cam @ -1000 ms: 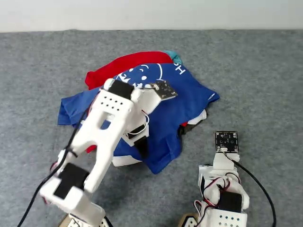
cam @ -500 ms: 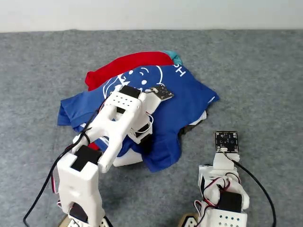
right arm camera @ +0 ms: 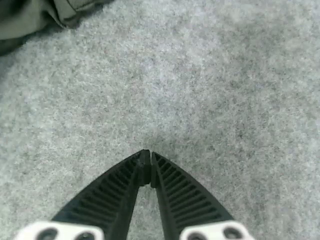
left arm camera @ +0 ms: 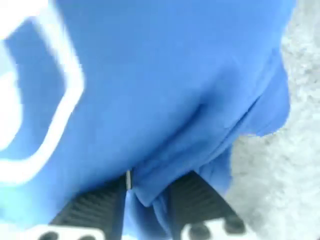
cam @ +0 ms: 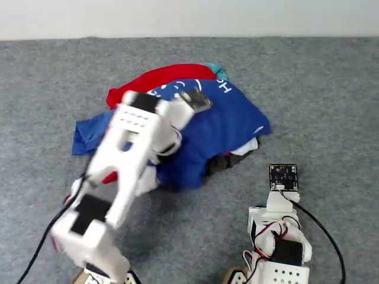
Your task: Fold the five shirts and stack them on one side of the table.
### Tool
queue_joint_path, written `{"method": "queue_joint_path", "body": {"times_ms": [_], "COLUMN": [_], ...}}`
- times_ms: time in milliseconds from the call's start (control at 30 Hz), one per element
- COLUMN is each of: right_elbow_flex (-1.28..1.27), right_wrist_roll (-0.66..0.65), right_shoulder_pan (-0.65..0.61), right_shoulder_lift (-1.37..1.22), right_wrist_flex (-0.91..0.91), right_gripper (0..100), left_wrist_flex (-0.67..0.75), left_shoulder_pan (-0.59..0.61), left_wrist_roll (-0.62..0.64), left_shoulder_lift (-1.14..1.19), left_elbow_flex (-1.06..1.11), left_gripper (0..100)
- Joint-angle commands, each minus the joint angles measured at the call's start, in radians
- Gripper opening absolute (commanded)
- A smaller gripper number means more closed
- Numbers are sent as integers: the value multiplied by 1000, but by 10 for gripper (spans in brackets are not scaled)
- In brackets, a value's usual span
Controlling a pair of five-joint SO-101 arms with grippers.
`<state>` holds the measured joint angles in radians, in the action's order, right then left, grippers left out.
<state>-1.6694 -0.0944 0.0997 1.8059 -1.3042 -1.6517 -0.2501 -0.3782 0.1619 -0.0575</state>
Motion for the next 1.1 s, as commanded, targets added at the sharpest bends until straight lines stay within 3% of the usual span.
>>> {"method": "queue_joint_path", "body": {"times_ms": [0,333,700,867,1067], "right_elbow_flex": [-14,-14,-14,-14,-14], "right_wrist_roll": [-6,-6,-6,-6,-6], "right_shoulder_pan": [4,4,4,4,4], "right_shoulder_lift": [10,10,10,10,10], "right_wrist_flex": [-5,-5,-5,-5,-5], "right_gripper": [9,9,9,9,9], "left_wrist_flex": [-15,44,333,431,565], "left_shoulder_pan": [107,545,1157,1316,1399], "left_wrist_roll": [-12,-15,-26,-58,-60], "left_shoulder_lift": [-233,-516,-580,-580,-580], "left_elbow_flex": [-56,-65,-59,-21,94], "left_gripper": [4,4,4,4,5]}}
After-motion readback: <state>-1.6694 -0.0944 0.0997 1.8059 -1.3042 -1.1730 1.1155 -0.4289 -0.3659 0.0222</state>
